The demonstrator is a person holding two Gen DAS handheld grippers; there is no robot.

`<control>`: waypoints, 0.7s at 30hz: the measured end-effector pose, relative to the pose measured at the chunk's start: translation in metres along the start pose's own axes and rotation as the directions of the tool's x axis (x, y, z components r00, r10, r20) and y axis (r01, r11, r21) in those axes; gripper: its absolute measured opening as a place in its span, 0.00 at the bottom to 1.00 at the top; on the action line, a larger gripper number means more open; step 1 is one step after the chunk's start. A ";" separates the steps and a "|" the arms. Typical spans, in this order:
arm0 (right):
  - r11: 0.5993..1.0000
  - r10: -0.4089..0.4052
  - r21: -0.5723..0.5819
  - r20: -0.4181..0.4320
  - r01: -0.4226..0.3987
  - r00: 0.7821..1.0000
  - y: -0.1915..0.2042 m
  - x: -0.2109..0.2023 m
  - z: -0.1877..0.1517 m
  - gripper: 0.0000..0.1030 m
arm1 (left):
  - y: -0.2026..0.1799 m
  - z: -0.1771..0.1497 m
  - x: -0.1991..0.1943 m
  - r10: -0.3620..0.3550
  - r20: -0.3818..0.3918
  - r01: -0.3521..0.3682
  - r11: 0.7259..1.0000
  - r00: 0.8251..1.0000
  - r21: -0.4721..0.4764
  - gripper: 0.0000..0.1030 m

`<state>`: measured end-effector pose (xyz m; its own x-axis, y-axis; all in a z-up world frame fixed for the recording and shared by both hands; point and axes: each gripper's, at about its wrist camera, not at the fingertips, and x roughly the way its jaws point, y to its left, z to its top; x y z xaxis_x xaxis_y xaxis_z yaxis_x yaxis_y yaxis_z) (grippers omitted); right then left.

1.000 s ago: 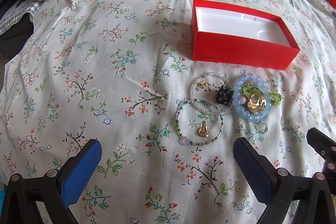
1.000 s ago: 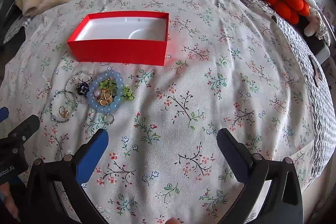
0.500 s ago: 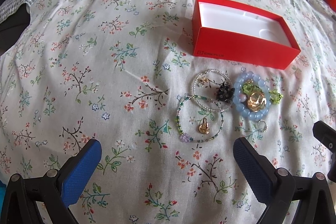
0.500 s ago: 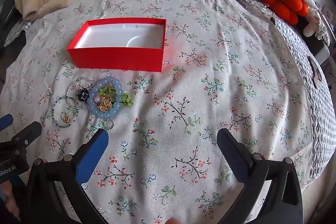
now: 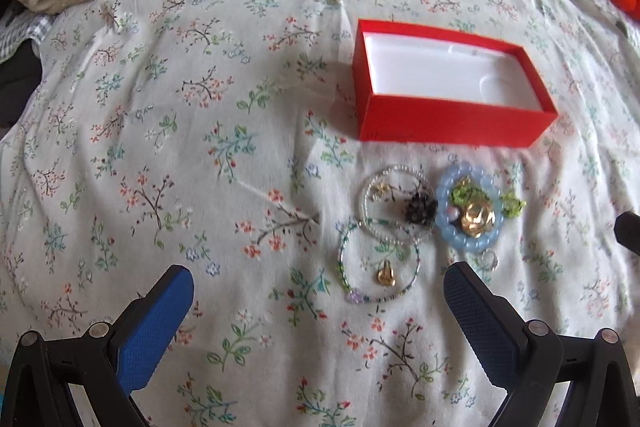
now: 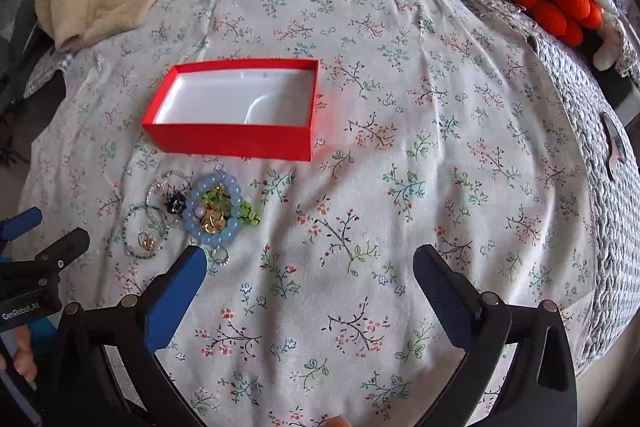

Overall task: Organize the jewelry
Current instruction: 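Grasp the green-and-clear beaded bracelet with left gripper while right grasps the light blue bead bracelet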

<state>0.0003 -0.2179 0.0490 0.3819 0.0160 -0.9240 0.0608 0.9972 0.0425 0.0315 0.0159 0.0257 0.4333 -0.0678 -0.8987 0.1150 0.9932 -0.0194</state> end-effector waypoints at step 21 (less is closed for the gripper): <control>0.949 0.308 0.111 -0.145 -0.294 0.940 0.006 0.099 0.040 0.47 | -0.001 0.040 0.095 -0.279 -0.167 0.271 0.960 0.946 -0.073 0.42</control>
<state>0.0750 -0.2137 -0.0269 0.2438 0.3330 -0.9109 0.0474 0.9340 0.3541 0.1083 0.0048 -0.0423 0.2286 -0.3258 -0.9174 0.1622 0.9419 -0.2940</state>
